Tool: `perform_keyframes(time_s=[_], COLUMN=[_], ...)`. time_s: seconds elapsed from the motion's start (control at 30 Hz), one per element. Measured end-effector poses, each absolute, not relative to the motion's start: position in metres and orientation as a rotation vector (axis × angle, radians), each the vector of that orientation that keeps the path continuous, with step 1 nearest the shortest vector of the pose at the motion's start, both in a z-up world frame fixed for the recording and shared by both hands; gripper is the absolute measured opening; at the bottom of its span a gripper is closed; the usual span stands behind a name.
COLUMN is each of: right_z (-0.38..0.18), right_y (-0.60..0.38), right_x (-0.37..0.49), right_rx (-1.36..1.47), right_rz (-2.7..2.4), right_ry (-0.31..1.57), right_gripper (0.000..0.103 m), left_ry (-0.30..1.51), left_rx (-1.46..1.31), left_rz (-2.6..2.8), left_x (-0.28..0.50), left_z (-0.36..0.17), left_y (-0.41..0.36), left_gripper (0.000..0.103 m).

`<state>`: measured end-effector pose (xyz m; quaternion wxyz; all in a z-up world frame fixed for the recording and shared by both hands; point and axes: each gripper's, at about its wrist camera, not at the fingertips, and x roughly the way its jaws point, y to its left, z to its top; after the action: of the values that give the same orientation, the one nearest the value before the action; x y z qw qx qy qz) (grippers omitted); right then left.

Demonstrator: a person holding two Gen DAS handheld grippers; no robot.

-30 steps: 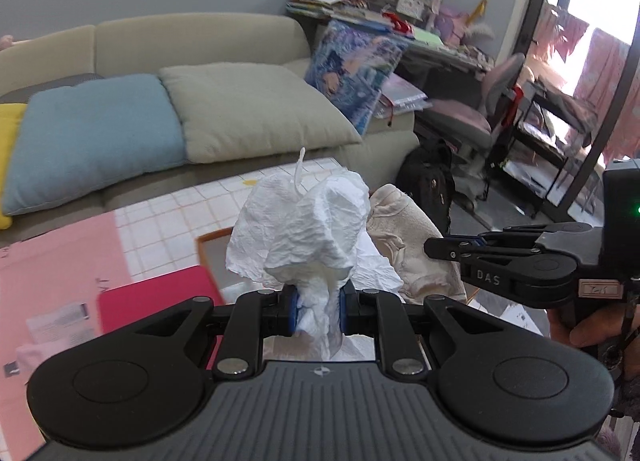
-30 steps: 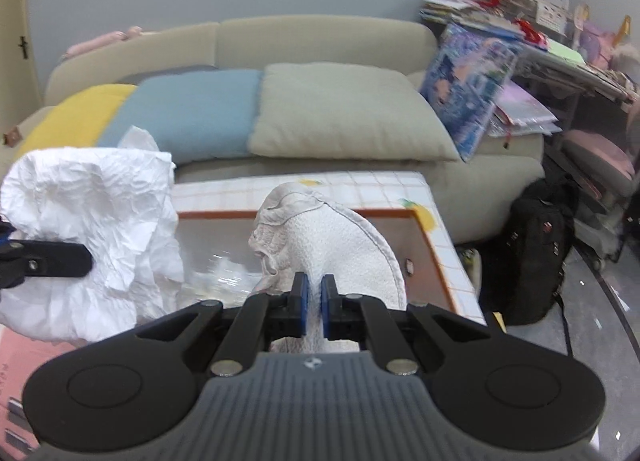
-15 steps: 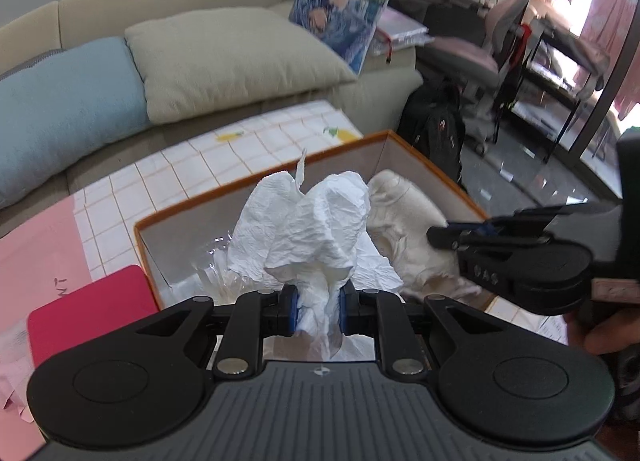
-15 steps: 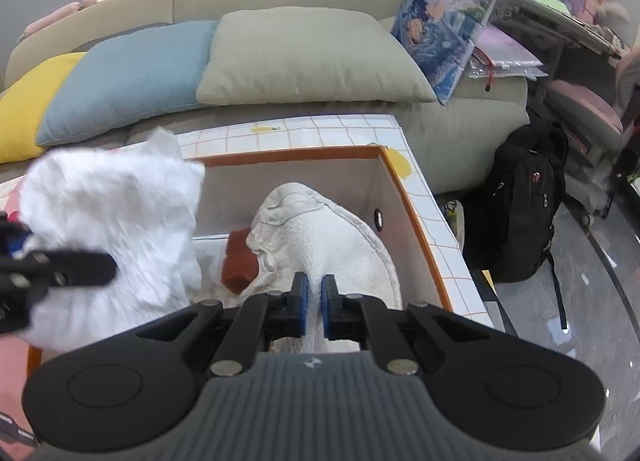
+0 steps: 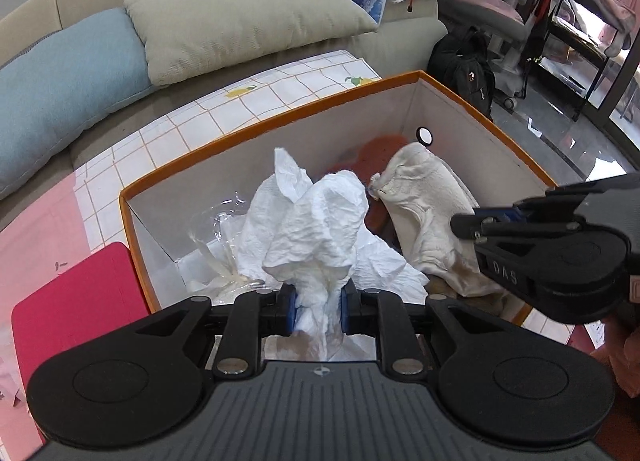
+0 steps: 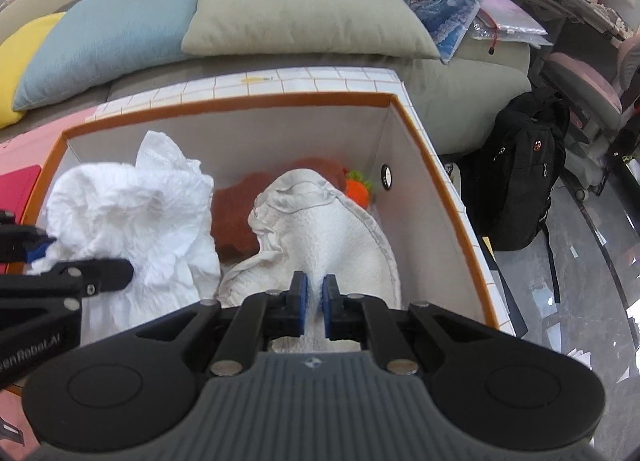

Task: Organize soft objects
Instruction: 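Carry the cloth bag and tissue into the white box and open both tools, then withdraw both tools from the box back over the bed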

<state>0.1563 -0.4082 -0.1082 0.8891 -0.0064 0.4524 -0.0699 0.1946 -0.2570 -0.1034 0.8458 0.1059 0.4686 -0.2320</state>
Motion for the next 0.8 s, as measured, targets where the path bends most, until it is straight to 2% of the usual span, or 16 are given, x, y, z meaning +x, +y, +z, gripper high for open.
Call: perform_keyframes(time_s=[0.13, 0.2, 0.33, 0.47, 0.5, 0.57, 0.67, 0.8], right_z=[-0.111, -0.110, -0.104, -0.092, -0.089, -0.081, -0.067, -0.047], right_y=[-0.412, -0.411, -0.404, -0.401, -0.400, -0.399, -0.397, -0.391], right_x=[0.159, 0.159, 0.157, 0.151, 0.149, 0.144, 0.138, 0.124], right_rx=[0.012, 0.013, -0.036, -0.086, -0.096, -0.110, -0.111, -0.100], right_rz=[-0.135, -0.133, -0.138, -0.123, -0.125, -0.131, -0.136, -0.148], right_ry=[0.964, 0.963, 0.952, 0.935, 0.930, 0.918, 0.894, 0.847], right_gripper=[0.014, 0.021, 0.024, 0.039, 0.044, 0.048, 0.051, 0.066], left_ry=[0.983, 0.963, 0.924, 0.881, 0.868, 0.848, 0.824, 0.779], left_rx=[0.216, 0.214, 0.212, 0.216, 0.213, 0.210, 0.210, 0.179], left_rz=[-0.490, -0.486, -0.488, -0.473, -0.476, -0.486, -0.495, -0.504], left_x=[0.196, 0.195, 0.191, 0.185, 0.183, 0.179, 0.172, 0.158], left_z=[-0.099, -0.094, -0.081, -0.065, -0.060, -0.051, -0.038, -0.021], left_y=[-0.253, -0.250, -0.244, -0.238, -0.236, -0.234, -0.229, -0.217], left_gripper=[0.036, 0.042, 0.067, 0.078, 0.080, 0.085, 0.086, 0.087])
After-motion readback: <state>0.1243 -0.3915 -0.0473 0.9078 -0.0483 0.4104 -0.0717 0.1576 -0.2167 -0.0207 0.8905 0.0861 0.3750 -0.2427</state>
